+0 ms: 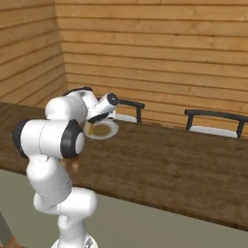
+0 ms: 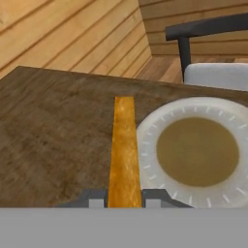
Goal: Start the toaster. Once the lever pops up, take the bread to the plate on the dining counter.
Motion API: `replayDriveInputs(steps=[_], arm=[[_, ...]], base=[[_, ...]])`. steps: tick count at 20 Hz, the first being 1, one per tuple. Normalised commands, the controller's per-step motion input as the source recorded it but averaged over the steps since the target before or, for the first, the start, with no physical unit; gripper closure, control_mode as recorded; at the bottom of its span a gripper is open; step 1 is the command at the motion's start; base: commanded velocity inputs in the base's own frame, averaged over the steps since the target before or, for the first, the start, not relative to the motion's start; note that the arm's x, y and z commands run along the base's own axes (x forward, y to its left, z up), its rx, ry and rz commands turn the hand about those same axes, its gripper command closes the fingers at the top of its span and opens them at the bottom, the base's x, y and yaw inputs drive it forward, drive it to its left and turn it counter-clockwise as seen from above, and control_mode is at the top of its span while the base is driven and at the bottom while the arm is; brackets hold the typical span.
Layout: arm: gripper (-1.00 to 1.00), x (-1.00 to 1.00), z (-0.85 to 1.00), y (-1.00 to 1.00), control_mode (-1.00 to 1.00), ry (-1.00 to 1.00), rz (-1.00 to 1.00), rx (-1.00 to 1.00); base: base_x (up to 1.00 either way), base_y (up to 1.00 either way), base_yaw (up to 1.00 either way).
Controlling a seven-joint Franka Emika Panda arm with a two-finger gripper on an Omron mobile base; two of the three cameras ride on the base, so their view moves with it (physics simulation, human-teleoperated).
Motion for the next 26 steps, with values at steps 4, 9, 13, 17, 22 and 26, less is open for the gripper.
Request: replayDriveInputs(steps=[4,9,13,17,22,26], arm=[[1.0,0.21,-0.16,0.0,-1.0,0.0,0.0,0.0],[1.0,0.17,-0.11,0.0,-1.0,0.0,0.0,0.0],[1.0,0.05,-0.21,0.01,-1.0,0.0,0.01,0.0],[1.0,0.02,-0.24,0.09,-1.0,0.0,0.01,0.0],[1.0,0.14,-0.05,0.12,-1.0,0.0,0.01,0.0],[1.0,0.2,-0.04,0.12,-1.0,0.0,0.01,0.0]], base=[[0.0,0.0,0.0],[0.0,0.0,0.0],[0.0,0.0,0.0],[0.0,0.0,0.0],[0.0,0.0,0.0],[0.0,0.0,0.0]])
